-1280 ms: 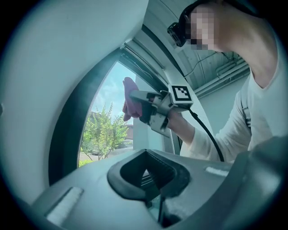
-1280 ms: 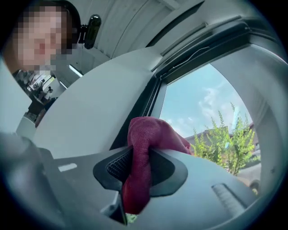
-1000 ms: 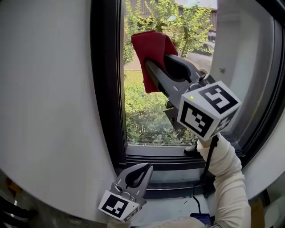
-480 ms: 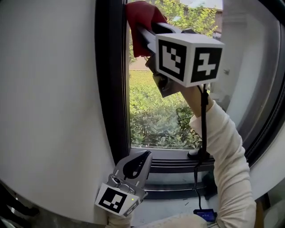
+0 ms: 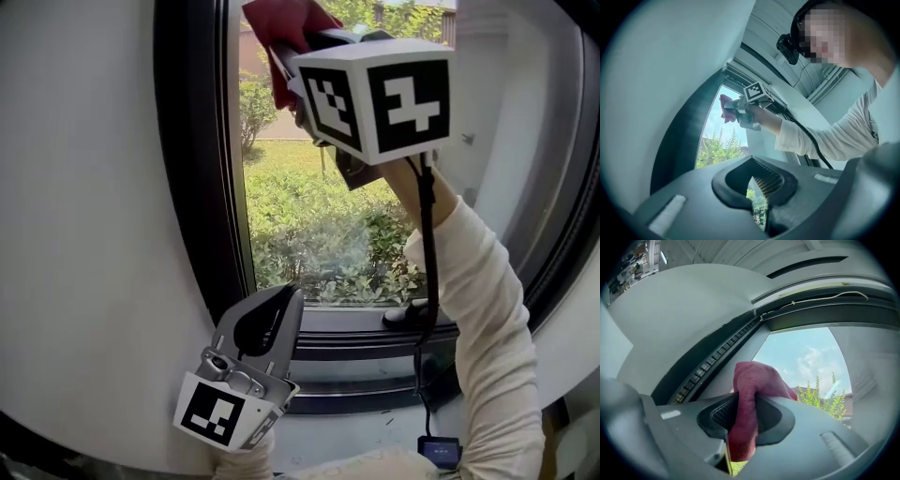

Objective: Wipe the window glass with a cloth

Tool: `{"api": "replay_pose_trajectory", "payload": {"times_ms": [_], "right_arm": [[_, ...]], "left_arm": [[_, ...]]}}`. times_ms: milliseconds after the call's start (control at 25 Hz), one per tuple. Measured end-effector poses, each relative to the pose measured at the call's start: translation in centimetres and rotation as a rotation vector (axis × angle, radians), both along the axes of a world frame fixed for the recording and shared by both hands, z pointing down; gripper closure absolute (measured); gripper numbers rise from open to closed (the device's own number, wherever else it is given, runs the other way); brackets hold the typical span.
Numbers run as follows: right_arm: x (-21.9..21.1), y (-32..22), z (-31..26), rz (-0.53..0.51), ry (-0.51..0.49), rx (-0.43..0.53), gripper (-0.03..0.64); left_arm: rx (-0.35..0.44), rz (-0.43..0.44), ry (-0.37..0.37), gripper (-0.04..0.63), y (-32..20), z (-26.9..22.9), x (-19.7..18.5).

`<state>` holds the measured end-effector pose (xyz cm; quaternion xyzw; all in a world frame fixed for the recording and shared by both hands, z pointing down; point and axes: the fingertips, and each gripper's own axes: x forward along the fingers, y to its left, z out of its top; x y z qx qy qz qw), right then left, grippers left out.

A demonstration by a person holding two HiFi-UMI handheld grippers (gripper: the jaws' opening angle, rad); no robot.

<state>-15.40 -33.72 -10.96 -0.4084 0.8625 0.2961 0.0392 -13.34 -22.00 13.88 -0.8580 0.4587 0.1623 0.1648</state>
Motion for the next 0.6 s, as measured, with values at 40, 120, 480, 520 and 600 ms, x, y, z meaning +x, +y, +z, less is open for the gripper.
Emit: {"api": "replay_pose_trajectory", "payload": {"times_ms": [40, 120, 480, 520, 600], "right_arm": [[0.7, -0.2, 0.1, 0.010, 0.008, 0.000, 0.505], [2.2, -0.6, 0.3, 0.027, 0.017, 0.004, 0.505], [9.2, -1.1, 0.2, 0.079, 0.024, 0.017, 0.505], [10.1, -1.2, 0.1, 0.083, 0.020, 0.016, 0.505], [11.9, -1.3, 0.0, 0.093, 0.009, 0.008, 0.505]], "left_arm": [[-0.001, 0.002, 0.003, 0.594, -0.2, 0.1, 0.1], [-0.003, 0.003, 0.006, 0.595, -0.8, 0.4, 0.5], [-0.028, 0.049, -0.013, 0.594, -3.5, 0.6, 3.8], [-0.028, 0.056, -0.018, 0.594, -3.8, 0.5, 4.2], [-0.030, 0.073, -0.028, 0.594, -4.2, 0.4, 5.1]]}}
